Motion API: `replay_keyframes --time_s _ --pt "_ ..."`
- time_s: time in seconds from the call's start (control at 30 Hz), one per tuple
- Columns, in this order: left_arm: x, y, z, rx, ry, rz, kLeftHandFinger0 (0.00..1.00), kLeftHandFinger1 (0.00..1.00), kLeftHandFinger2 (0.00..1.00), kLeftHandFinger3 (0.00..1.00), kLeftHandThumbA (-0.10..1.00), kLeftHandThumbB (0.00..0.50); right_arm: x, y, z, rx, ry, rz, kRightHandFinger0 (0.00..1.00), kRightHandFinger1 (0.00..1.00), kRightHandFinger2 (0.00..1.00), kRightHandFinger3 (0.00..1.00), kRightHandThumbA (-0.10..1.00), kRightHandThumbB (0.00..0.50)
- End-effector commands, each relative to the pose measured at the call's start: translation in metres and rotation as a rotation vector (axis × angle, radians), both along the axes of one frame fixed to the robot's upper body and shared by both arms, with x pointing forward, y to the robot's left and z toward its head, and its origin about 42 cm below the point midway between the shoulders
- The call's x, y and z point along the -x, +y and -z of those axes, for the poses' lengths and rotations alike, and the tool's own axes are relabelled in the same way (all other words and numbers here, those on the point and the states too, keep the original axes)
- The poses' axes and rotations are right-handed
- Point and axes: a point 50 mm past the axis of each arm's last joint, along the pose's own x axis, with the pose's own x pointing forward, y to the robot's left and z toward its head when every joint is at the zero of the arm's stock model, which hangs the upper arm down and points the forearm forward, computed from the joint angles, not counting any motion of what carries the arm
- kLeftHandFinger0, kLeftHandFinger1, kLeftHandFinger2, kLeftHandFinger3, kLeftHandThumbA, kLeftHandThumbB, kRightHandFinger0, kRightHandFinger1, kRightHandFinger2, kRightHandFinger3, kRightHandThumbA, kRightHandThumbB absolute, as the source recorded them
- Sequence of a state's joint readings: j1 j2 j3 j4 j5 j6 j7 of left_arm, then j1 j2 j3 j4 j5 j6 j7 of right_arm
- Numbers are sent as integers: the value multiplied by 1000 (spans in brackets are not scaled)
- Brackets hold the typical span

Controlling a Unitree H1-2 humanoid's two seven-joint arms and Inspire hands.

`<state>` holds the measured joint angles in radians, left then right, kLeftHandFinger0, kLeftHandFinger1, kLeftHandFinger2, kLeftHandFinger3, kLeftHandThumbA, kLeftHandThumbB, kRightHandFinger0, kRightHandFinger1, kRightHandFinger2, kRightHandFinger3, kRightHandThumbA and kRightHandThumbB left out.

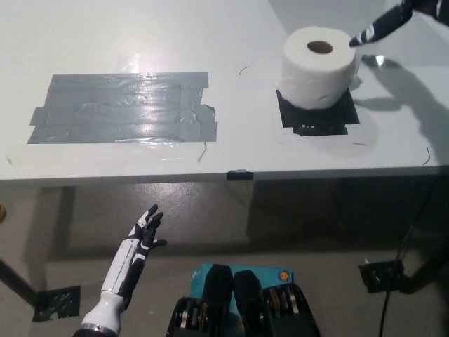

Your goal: A person hands over a roll of toilet paper to the robot , and the robot inserts its right thumb into the hole in the centre to grab the roll, and then places it on the balck area on the desk.

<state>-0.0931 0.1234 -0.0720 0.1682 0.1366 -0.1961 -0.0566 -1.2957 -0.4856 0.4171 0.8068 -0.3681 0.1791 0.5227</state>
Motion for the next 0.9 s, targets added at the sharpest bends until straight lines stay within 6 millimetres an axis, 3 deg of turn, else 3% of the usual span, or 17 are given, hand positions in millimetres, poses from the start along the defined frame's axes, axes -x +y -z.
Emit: replay_keyframes --time_s 0.0,0.1,0.2,0.27,0.3,0.37,0.43,0.53,0.57,0.6,0.63,0.67,0.77,0.83,0.87 --pt "-6 2 -12 -17 -46 18 823 1000 1000 1000 1000 96 17 -14 -64 -39 -237 41 1000 1000 1000 1000 972 455" --pt "-10 2 -15 -12 -51 15 827 1000 1000 1000 1000 94 30 -21 -92 -95 -366 31 1000 1000 1000 1000 1000 449" --pt "-19 1 -21 2 -64 19 848 1000 1000 1000 1000 102 62 -30 -120 -202 -497 -25 1000 1000 1000 1000 1000 409" --pt "-22 0 -26 6 -70 23 860 1000 1000 1000 1000 84 95 -28 -121 -238 -553 -90 1000 1000 1000 1000 1000 413" --pt "-24 1 -28 1 -74 24 866 1000 1000 1000 1000 89 122 -24 -111 -269 -578 -151 1000 1000 1000 1000 1000 416" --pt "-26 0 -28 1 -74 30 877 1000 1000 1000 1000 86 145 -21 -97 -273 -597 -198 1000 1000 1000 1000 1000 418" --pt "-25 -4 -28 -5 -69 38 896 1000 1000 1000 1000 87 176 -18 -63 -312 -622 -263 1000 1000 1000 1000 1000 376" --pt "-24 -4 -26 -23 -75 42 890 1000 1000 1000 1000 69 214 -8 -2 -406 -636 -279 1000 1000 1000 1000 1000 379" --pt "-23 -3 -25 -24 -76 42 889 1000 1000 1000 1000 69 219 -7 6 -426 -634 -283 1000 1000 1000 1000 1000 379" --pt "-22 -4 -24 -38 -78 45 865 1000 1000 1000 1000 66 238 -1 38 -503 -610 -283 1000 1000 1000 1000 1000 366" --pt "-21 -5 -22 -37 -75 46 863 1000 1000 1000 1000 65 247 2 53 -537 -598 -277 1000 1000 1000 1000 1000 360" --pt "-20 -6 -21 -32 -71 46 863 1000 1000 1000 1000 64 252 3 61 -554 -591 -274 1000 1000 1000 1000 1000 358" --pt "-17 -9 -16 -18 -60 38 872 1000 1000 1000 1000 70 270 17 112 -711 -483 -280 1000 1000 1000 1000 1000 311" --pt "-10 -7 -9 -10 -41 28 876 1000 1000 1000 1000 72 278 25 146 -762 -390 -253 1000 1000 1000 1000 1000 309" --pt "-8 -7 -8 -10 -37 26 877 1000 1000 1000 1000 72 280 27 152 -774 -373 -247 1000 1000 1000 1000 1000 309"
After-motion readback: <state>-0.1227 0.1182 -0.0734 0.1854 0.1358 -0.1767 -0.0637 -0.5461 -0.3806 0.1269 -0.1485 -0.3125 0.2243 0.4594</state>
